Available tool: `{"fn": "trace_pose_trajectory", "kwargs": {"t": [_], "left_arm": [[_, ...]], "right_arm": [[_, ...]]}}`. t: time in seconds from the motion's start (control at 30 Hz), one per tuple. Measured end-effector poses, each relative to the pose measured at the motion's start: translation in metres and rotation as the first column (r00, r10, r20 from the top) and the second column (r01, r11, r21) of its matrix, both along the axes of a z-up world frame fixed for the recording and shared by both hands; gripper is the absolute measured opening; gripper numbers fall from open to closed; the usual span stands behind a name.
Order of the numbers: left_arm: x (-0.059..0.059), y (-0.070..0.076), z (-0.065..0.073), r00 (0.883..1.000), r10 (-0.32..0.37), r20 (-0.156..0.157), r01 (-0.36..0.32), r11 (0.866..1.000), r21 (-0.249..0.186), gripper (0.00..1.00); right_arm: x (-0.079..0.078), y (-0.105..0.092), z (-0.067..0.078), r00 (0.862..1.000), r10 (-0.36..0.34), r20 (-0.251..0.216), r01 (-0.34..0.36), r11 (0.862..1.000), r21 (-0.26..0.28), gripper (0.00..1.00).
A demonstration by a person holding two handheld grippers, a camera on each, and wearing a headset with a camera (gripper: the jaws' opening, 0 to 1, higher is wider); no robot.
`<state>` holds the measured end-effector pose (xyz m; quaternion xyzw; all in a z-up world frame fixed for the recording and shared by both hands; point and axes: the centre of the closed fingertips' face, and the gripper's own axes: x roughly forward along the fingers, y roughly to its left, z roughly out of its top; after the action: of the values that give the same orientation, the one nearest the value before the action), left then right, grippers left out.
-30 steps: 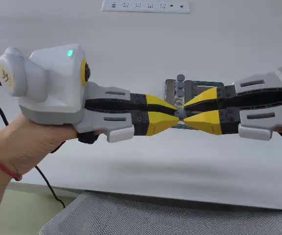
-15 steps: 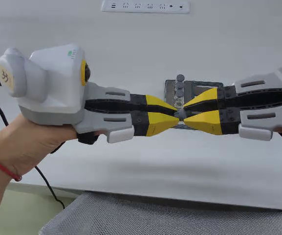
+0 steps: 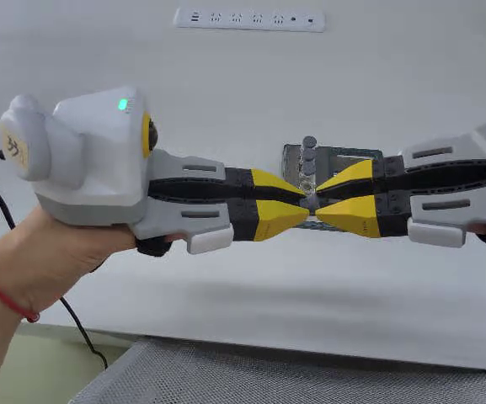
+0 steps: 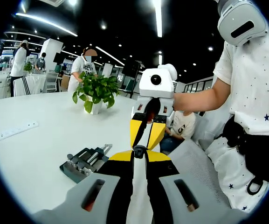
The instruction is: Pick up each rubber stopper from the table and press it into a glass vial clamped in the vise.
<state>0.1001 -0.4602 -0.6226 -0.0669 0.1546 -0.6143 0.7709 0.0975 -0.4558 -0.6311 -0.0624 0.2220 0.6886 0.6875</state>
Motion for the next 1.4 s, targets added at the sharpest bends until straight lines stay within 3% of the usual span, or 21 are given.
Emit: {"fn": "trace_pose_trajectory", "kwargs": {"t": [0.23, 0.4, 0.63, 0.77, 0.83, 0.93, 1.07, 1.23, 1.3, 1.4], "left_arm": [[0.006, 0.009, -0.003, 0.999, 0.043, 0.008, -0.043, 0.999, 0.013, 0.14], [0.011, 0.020, -0.013, 0.996, 0.084, 0.008, -0.084, 0.995, 0.052, 0.21], [0.019, 0.030, -0.022, 0.990, 0.142, 0.021, -0.143, 0.986, 0.080, 0.34], [0.022, 0.036, -0.027, 0.987, 0.160, 0.024, -0.162, 0.982, 0.098, 0.40], [0.024, 0.038, -0.029, 0.985, 0.169, 0.029, -0.171, 0.980, 0.104, 0.44], [0.028, 0.042, -0.033, 0.982, 0.188, 0.036, -0.191, 0.974, 0.119, 0.50], [0.032, 0.047, -0.041, 0.978, 0.202, 0.047, -0.207, 0.967, 0.150, 0.56], [0.037, 0.051, -0.048, 0.973, 0.223, 0.054, -0.229, 0.959, 0.166, 0.67], [0.038, 0.053, -0.053, 0.972, 0.229, 0.053, -0.235, 0.955, 0.180, 0.70], [0.039, 0.055, -0.055, 0.971, 0.234, 0.055, -0.240, 0.953, 0.185, 0.75]], "right_arm": [[0.012, -0.004, -0.005, 1.000, -0.016, 0.008, 0.016, 0.999, -0.048, 0.06], [0.030, -0.012, -0.013, 0.999, -0.043, 0.030, 0.046, 0.993, -0.111, 0.06], [0.056, -0.020, -0.031, 0.996, -0.051, 0.070, 0.067, 0.967, -0.245, 0.06], [0.074, -0.025, -0.046, 0.995, -0.039, 0.095, 0.069, 0.939, -0.337, 0.06], [0.076, -0.021, -0.048, 0.994, -0.030, 0.101, 0.065, 0.930, -0.362, 0.06], [0.086, -0.023, -0.060, 0.993, -0.009, 0.117, 0.059, 0.898, -0.436, 0.06], [0.094, -0.019, -0.072, 0.992, 0.027, 0.123, 0.037, 0.868, -0.495, 0.06], [0.097, -0.015, -0.088, 0.990, 0.089, 0.112, -0.008, 0.818, -0.575, 0.06], [0.098, -0.016, -0.095, 0.985, 0.128, 0.114, -0.031, 0.787, -0.616, 0.06], [0.100, -0.013, -0.103, 0.982, 0.156, 0.107, -0.051, 0.763, -0.645, 0.06]]}}
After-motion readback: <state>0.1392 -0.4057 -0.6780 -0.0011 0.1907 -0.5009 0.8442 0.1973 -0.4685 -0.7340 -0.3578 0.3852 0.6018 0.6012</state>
